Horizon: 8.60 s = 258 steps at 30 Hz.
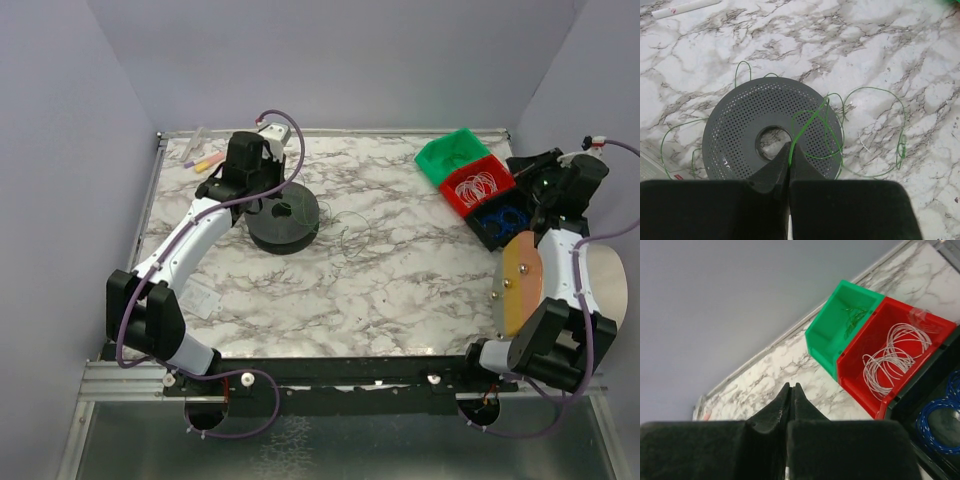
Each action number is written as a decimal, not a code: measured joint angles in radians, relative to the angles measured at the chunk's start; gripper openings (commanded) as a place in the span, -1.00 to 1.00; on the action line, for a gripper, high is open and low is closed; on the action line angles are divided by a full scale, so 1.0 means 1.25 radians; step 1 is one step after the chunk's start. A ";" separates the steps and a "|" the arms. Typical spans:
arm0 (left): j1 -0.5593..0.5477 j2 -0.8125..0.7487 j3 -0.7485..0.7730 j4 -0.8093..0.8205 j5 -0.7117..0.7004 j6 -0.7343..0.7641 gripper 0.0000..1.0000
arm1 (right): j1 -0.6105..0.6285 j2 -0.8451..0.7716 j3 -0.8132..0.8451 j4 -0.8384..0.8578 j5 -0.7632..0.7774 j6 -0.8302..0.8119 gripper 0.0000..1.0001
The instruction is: Wrap the cables
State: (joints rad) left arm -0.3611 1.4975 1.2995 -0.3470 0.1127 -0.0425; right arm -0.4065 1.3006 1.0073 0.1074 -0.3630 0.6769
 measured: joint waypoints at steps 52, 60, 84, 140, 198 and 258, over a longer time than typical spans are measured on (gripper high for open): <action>-0.005 0.053 0.016 -0.107 0.176 0.131 -0.98 | 0.722 0.388 0.189 -0.417 -0.334 -1.416 0.25; -0.005 0.053 0.015 -0.107 0.176 0.131 -0.98 | 0.767 0.388 0.173 -0.392 -0.323 -1.455 0.02; -0.005 0.057 0.006 -0.107 0.176 0.134 -0.98 | 0.746 0.531 0.502 -0.798 -0.251 -1.639 -0.02; -0.005 0.072 -0.005 -0.107 0.177 0.135 -0.80 | 0.747 0.549 0.456 -0.767 -0.263 -1.644 -0.99; -0.230 0.122 0.106 -0.142 0.413 0.469 -0.15 | 0.617 0.095 0.064 -0.432 -0.436 -1.165 -0.99; -0.211 0.143 0.027 0.023 0.472 0.215 -1.00 | 0.562 0.121 -0.034 -0.201 -0.572 -0.977 -0.43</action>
State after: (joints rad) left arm -0.6247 1.6760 1.3334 -0.3183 0.7029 0.2256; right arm 0.2955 1.4525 0.9653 -0.1440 -1.0775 -0.5449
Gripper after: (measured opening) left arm 0.008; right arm 0.298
